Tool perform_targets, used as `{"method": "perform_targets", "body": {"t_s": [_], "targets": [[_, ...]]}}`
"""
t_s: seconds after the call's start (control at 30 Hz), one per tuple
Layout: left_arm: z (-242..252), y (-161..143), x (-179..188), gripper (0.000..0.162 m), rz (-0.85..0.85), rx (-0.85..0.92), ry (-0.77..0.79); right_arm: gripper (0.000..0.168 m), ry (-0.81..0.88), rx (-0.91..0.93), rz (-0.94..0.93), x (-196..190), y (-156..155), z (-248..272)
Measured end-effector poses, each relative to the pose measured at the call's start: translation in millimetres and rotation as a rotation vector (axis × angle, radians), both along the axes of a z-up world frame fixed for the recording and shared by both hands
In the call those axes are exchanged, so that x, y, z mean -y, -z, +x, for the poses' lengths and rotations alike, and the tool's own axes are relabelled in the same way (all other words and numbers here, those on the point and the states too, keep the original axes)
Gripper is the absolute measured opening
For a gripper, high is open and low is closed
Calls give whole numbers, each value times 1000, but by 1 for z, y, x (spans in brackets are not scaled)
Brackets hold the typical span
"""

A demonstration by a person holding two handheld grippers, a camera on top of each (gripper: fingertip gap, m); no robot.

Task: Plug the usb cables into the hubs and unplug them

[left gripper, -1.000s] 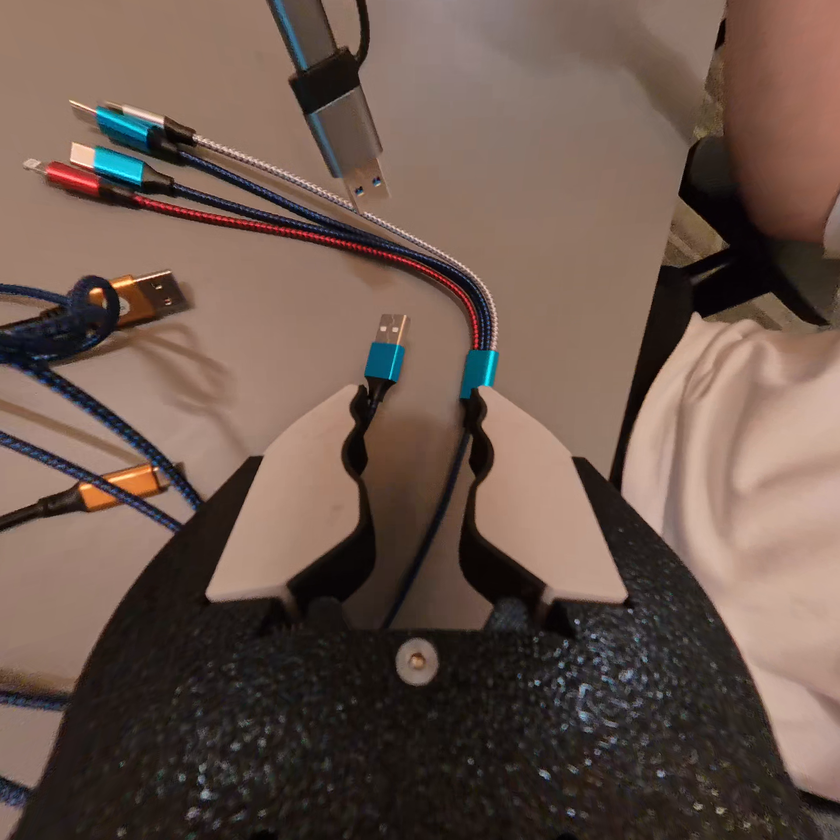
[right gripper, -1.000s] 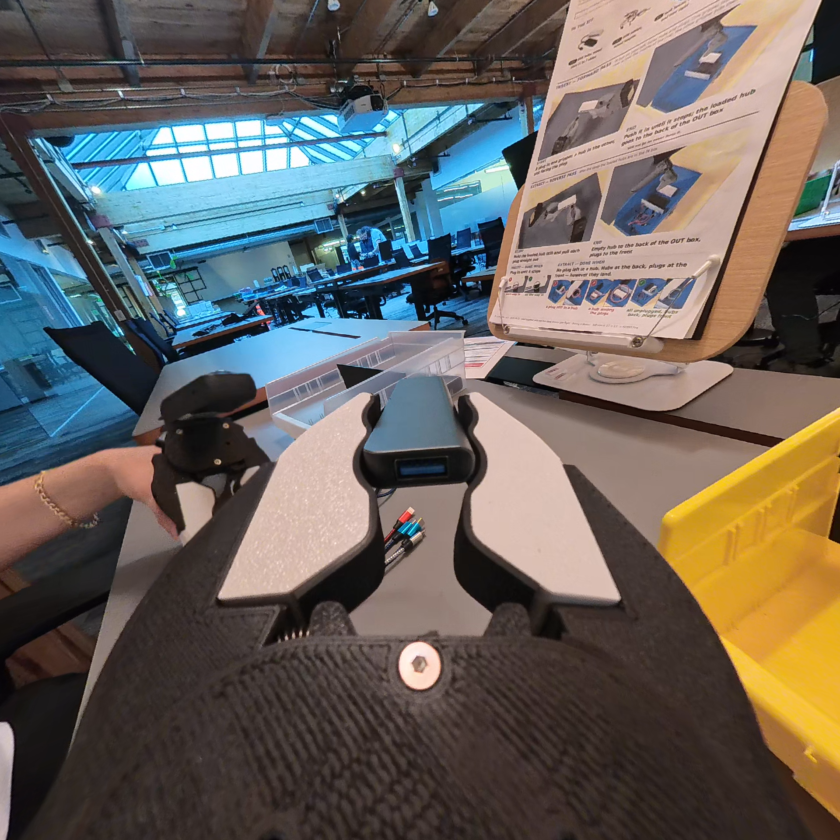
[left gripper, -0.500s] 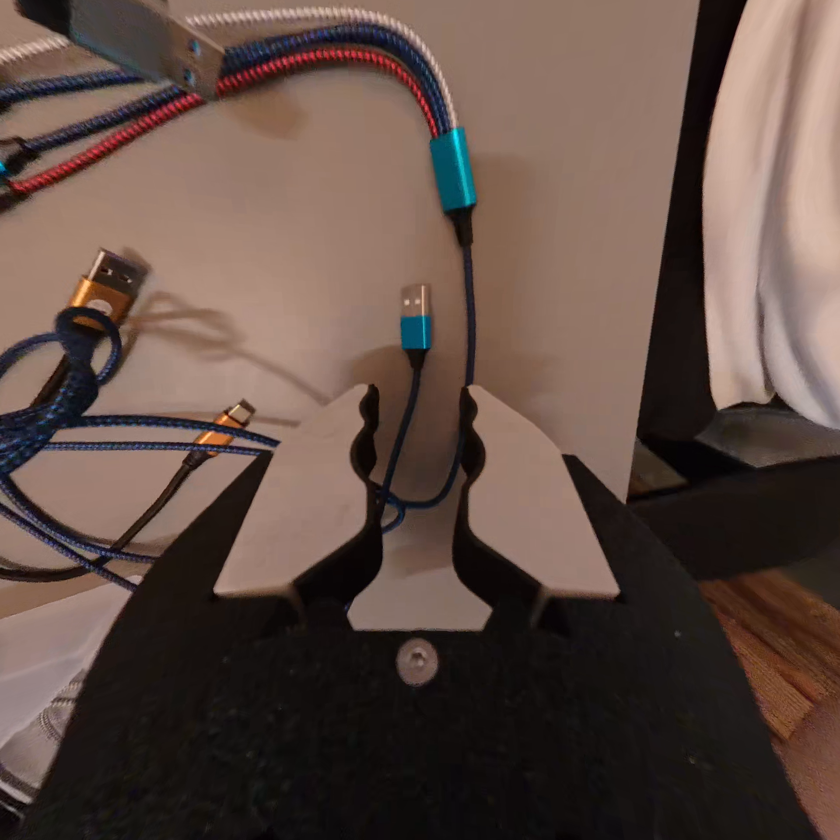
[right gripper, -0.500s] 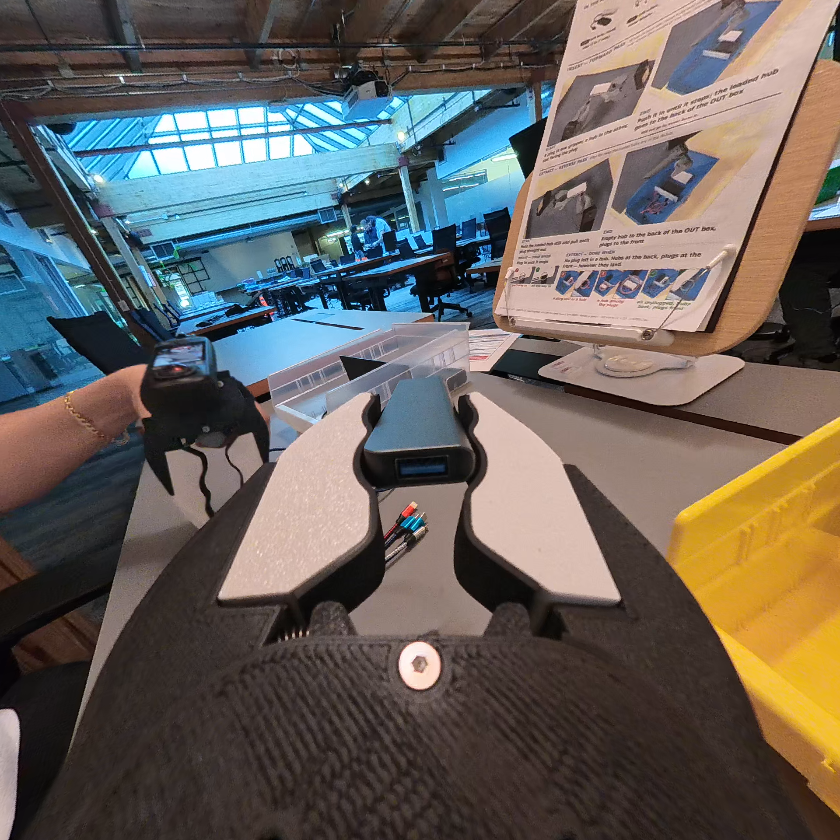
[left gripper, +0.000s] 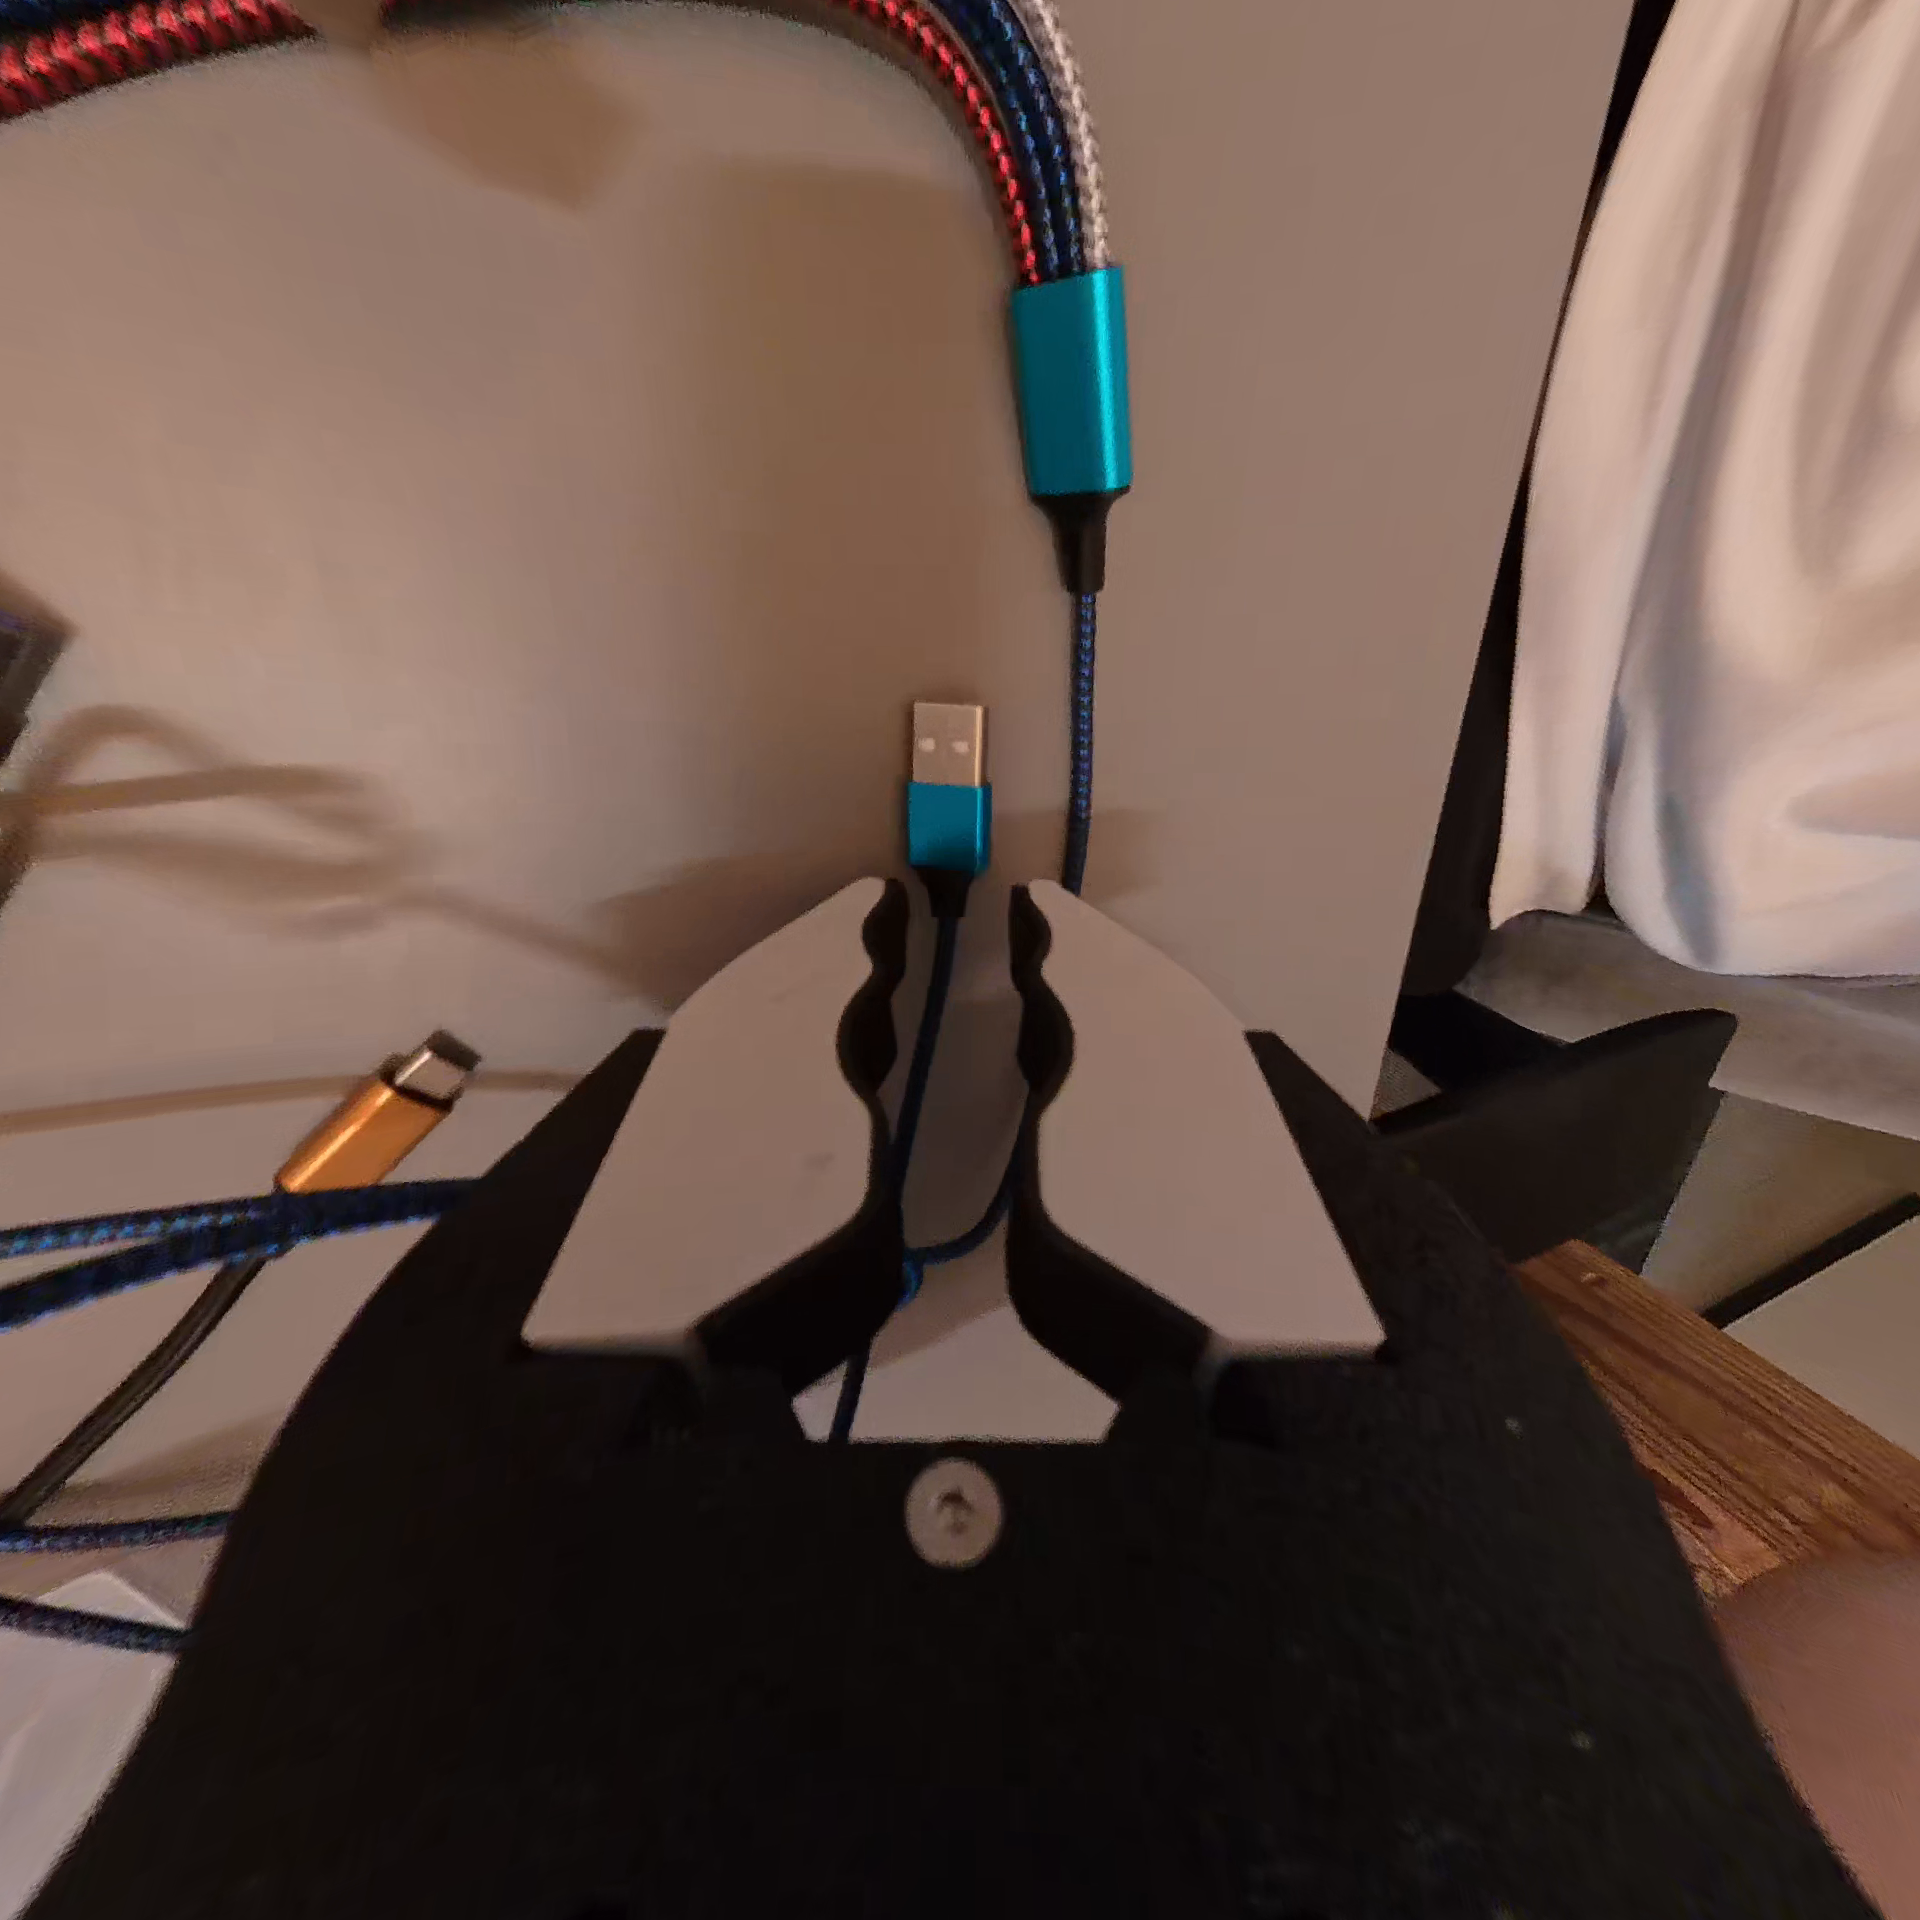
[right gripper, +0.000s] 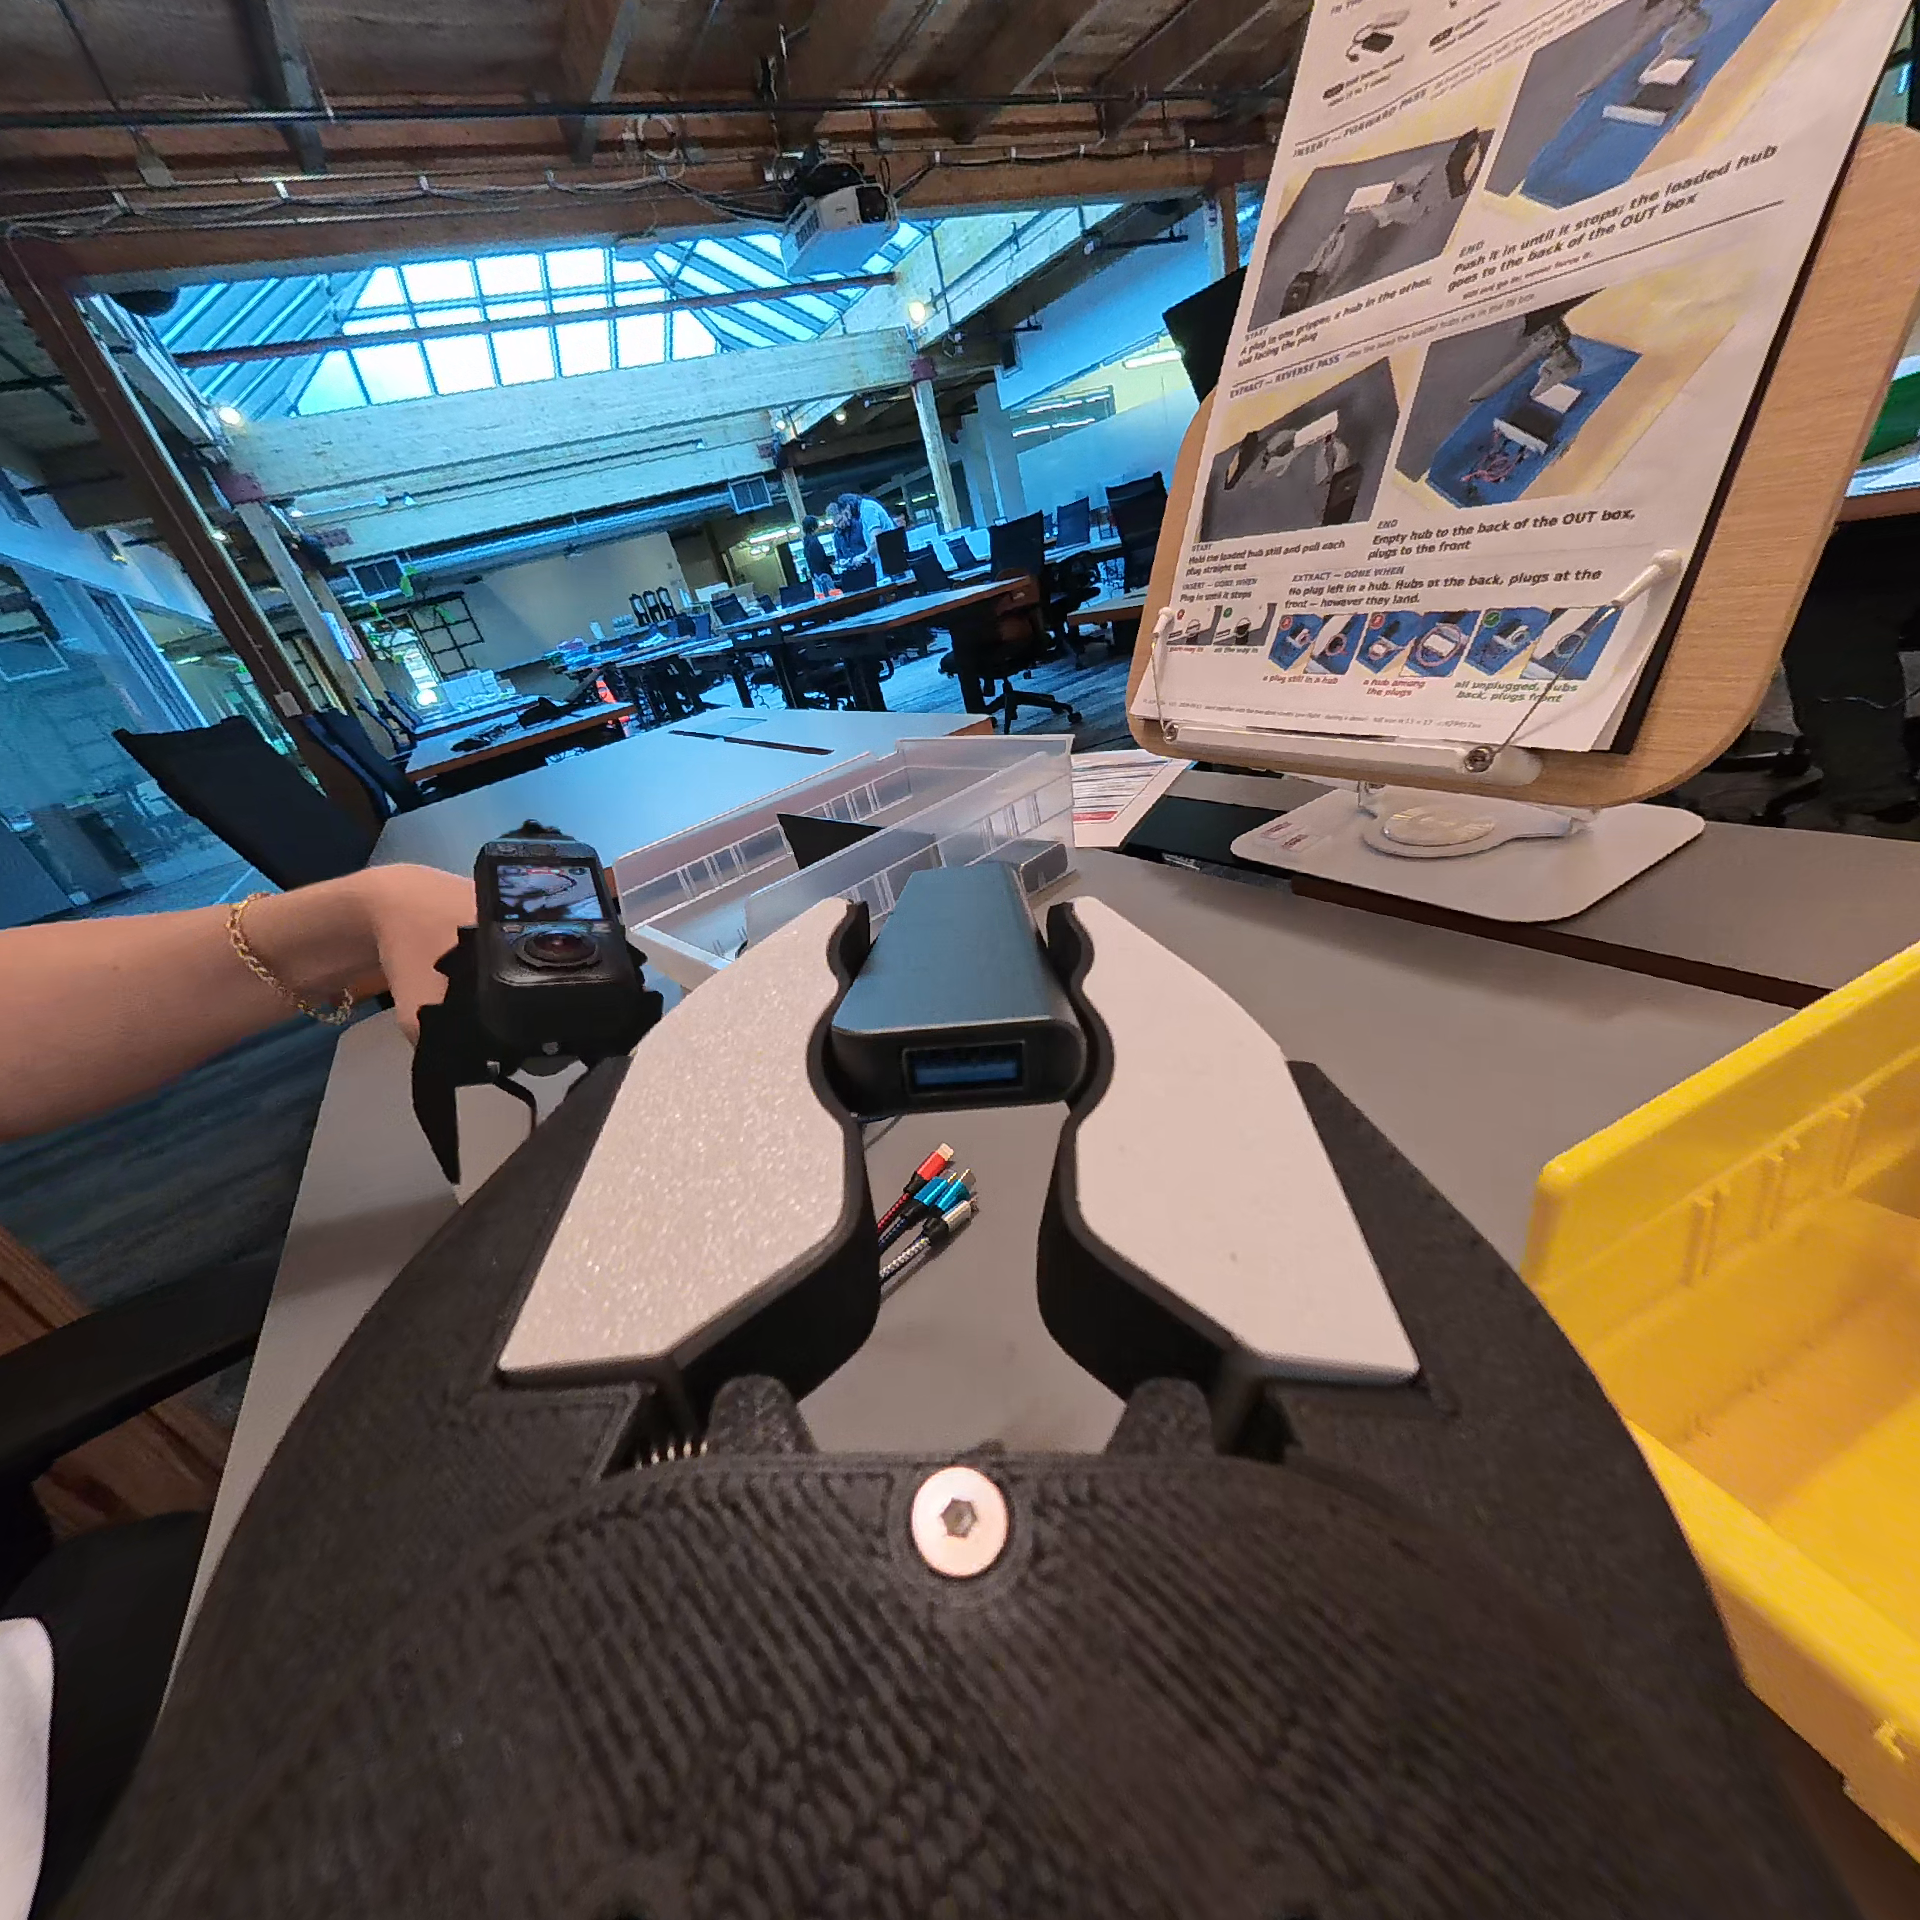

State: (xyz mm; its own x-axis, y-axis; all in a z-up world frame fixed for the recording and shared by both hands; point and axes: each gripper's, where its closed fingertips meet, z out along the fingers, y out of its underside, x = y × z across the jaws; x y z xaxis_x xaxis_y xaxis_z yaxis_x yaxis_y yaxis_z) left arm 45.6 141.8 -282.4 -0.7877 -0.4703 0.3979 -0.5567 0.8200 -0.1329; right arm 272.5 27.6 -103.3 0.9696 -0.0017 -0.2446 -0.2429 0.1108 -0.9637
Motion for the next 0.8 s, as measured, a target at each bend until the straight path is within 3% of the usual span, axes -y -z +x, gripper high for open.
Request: {"method": "perform_targets", "body": {"t_s": [0.1, 0.27, 0.5, 0.7, 0.8], "targets": [[1, 2, 6, 8, -37, -15, -28, 35, -3, -2, -3, -1, 1, 0], [3, 3, 10, 6, -105, 16, -89, 35, -3, 2, -4, 0, 0, -1], [20, 2, 14, 5, -49, 401, -112, 35, 13, 14, 6, 0, -2, 0], [56, -69, 19, 6, 94, 725, -309, 35, 108, 82, 17, 1, -5, 5], [72, -109, 37, 6, 46, 781, -466, 34, 149, 130, 16, -3, -6, 4]]}}
